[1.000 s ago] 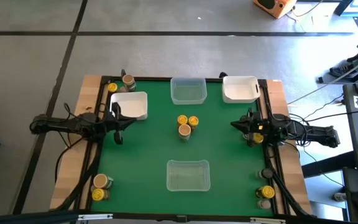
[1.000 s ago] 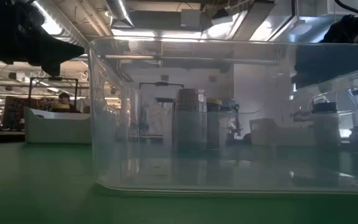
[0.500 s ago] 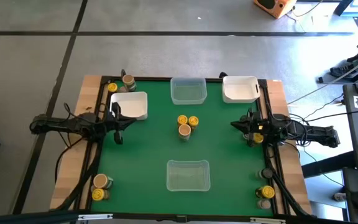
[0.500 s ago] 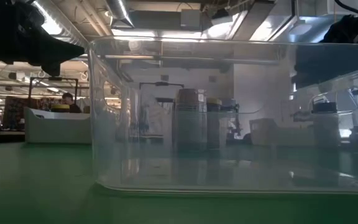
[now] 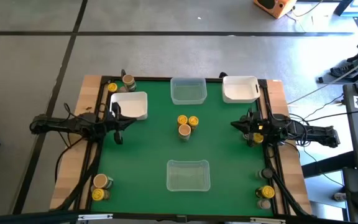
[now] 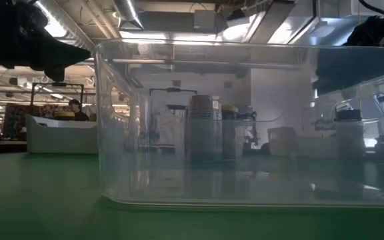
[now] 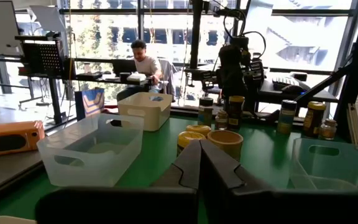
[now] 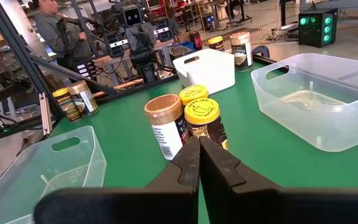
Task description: Sort spices by type
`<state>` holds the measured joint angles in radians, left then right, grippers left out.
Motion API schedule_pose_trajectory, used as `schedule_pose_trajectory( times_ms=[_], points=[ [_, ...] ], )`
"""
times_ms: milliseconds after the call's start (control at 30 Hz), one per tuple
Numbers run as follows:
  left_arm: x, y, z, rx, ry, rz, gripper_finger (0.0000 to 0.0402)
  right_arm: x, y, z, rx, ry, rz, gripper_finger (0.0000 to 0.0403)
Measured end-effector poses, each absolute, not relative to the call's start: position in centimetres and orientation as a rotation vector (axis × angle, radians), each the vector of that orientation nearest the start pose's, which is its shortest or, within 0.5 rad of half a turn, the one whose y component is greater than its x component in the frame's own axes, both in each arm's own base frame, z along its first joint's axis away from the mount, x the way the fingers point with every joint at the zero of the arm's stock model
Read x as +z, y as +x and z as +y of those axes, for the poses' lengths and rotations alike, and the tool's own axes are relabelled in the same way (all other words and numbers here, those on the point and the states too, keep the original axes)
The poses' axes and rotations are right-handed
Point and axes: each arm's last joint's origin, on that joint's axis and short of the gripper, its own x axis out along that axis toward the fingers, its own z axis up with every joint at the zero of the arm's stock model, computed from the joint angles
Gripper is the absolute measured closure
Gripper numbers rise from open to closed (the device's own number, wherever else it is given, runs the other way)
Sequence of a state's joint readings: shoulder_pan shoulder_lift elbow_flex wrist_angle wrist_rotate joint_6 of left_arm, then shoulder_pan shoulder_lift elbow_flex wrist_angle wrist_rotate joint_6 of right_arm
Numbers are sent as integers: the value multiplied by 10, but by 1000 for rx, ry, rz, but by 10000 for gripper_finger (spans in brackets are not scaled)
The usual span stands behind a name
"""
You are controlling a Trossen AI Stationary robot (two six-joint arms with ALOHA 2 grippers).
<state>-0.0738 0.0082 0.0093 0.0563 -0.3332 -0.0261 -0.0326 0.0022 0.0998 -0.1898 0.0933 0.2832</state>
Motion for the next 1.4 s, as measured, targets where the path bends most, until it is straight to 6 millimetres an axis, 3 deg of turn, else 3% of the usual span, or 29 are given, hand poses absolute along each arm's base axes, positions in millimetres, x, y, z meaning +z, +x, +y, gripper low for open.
schedule_pose_trajectory(
  times_ms=[1167,1300,1400],
  points=[
    [171,96,2,259,-31,-59,400,179,90,-6,-139,280,74,393],
    [172,96,3,276,217,-36,400,179,90,-6,-138,280,74,393],
    [171,96,3,275,288,-14,400,179,90,-6,-138,280,74,393]
  ],
)
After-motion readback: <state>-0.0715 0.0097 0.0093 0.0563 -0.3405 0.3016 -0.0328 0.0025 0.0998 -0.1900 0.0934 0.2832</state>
